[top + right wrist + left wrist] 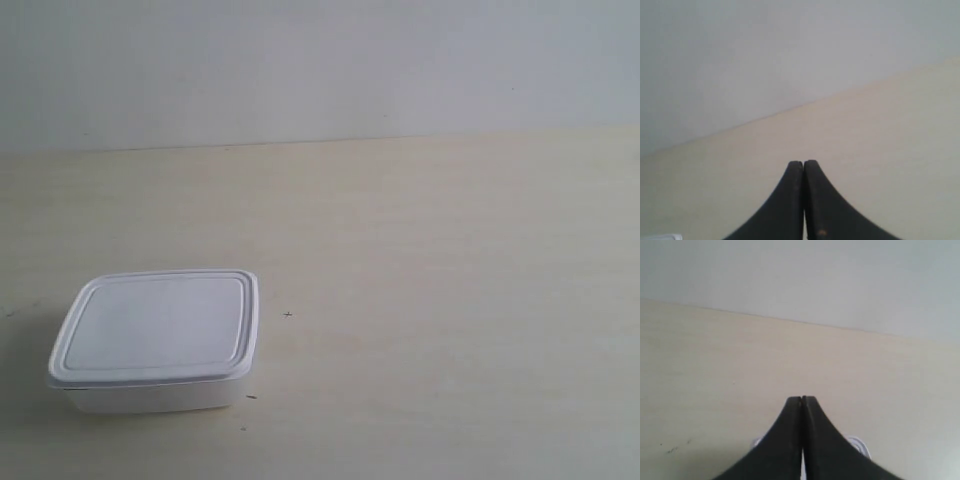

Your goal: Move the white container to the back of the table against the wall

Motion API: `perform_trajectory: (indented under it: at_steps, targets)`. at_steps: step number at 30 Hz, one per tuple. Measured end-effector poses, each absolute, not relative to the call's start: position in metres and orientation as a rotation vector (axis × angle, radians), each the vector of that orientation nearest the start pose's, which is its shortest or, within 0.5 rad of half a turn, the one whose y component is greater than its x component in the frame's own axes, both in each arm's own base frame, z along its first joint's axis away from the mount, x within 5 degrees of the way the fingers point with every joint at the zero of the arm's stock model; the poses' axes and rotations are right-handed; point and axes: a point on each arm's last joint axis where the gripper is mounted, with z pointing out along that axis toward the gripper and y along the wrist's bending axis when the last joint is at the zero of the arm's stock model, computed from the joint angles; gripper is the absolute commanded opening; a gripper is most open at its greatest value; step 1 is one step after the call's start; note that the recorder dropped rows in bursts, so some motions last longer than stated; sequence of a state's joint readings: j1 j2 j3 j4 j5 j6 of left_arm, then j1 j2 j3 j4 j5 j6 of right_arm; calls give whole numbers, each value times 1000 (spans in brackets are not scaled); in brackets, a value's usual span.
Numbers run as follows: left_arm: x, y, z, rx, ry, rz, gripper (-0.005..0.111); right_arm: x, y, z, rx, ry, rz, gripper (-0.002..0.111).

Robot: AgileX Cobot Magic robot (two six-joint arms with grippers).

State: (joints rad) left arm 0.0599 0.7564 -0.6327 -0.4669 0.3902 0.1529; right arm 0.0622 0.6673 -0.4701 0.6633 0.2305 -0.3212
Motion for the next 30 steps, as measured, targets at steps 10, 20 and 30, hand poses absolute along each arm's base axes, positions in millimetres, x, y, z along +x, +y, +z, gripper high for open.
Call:
perform_trajectory:
  at_steps: [10,20,30]
  targets:
    - [172,-9,368,-100,2147,-280,0,256,49,374,-116,2331,532,0]
    - [175,-14,349,-100,2355,-358,0,307,113,385,-347,2458,561,0]
    - [209,-20,366,3,2411,-292,0,309,200,356,-639,2547,580,0]
